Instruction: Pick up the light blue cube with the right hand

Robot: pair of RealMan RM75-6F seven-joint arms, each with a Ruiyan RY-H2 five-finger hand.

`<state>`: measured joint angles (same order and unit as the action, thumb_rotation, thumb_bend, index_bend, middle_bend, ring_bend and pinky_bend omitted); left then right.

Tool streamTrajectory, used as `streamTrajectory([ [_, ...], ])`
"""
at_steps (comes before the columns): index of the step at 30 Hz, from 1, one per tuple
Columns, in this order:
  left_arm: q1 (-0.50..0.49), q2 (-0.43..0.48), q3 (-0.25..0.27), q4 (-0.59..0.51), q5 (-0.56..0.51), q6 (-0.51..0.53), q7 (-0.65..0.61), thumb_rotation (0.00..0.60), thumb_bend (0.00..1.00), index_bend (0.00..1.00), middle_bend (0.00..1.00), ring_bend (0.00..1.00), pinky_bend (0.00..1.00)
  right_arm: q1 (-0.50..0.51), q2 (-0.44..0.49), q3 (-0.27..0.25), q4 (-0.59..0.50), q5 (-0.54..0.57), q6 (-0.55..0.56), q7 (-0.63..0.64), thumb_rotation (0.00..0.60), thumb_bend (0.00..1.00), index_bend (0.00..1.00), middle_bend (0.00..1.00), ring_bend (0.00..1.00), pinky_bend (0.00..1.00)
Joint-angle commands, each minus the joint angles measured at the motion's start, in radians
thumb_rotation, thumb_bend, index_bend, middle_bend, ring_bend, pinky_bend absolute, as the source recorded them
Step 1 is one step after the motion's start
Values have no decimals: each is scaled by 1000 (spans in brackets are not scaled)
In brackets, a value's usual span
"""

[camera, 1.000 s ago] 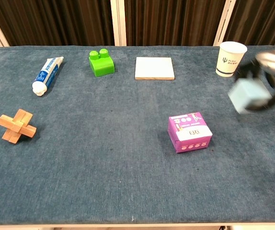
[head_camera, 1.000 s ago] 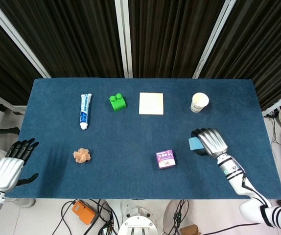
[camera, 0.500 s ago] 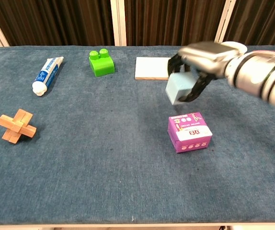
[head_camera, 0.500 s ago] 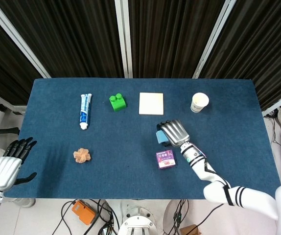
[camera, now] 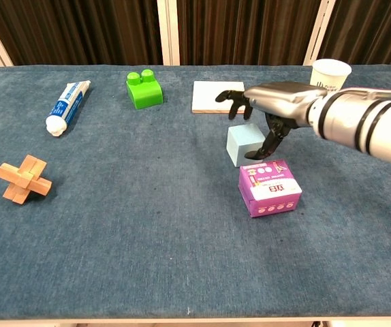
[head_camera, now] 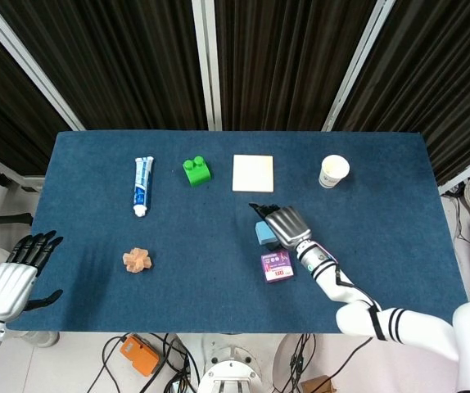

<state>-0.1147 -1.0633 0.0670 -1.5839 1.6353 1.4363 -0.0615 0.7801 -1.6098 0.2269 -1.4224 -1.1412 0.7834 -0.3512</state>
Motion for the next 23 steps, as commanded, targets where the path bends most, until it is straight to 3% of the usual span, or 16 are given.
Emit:
streamTrajectory([
  [1, 2, 1, 0, 0, -1, 4, -3, 600, 136, 0, 0, 0, 40, -56, 110, -22, -130, -67, 42, 107, 600, 411, 0, 128, 158, 400],
  [4, 6, 2, 0, 1, 2, 12, -6, 600, 137, 0, 0, 0, 40, -142, 226, -70, -245, -180, 145, 189, 600, 407, 0, 31, 53, 293],
  [7, 8, 2, 2, 2, 8, 18, -9, 600, 137, 0, 0, 0, 40, -302, 387, -192, -334, -346, 357, 204, 600, 376, 0, 0, 0, 192],
  [9, 8, 2, 3, 3, 9, 17, -11, 600, 137, 0, 0, 0, 40, -407, 450, -258, -342, -398, 493, 152, 600, 364, 0, 0, 0, 149],
  [12, 9, 4, 3, 4, 7, 18, -16, 600, 137, 0, 0, 0, 40, -583, 462, -330, -293, -424, 712, 83, 600, 341, 0, 0, 0, 119],
  [14, 10, 2, 3, 5, 6, 19, -15, 600, 137, 0, 0, 0, 40, -668, 439, -360, -232, -434, 804, 128, 600, 329, 0, 0, 0, 89],
  [18, 9, -2, 6, 5, 12, 16, -4, 600, 136, 0, 0, 0, 40, -715, 437, -395, -144, -501, 852, 226, 600, 325, 0, 0, 0, 12],
  [23, 7, -9, 3, 0, 9, 10, 23, 600, 137, 0, 0, 0, 40, -719, 435, -376, -123, -523, 856, 259, 600, 325, 0, 0, 0, 0],
])
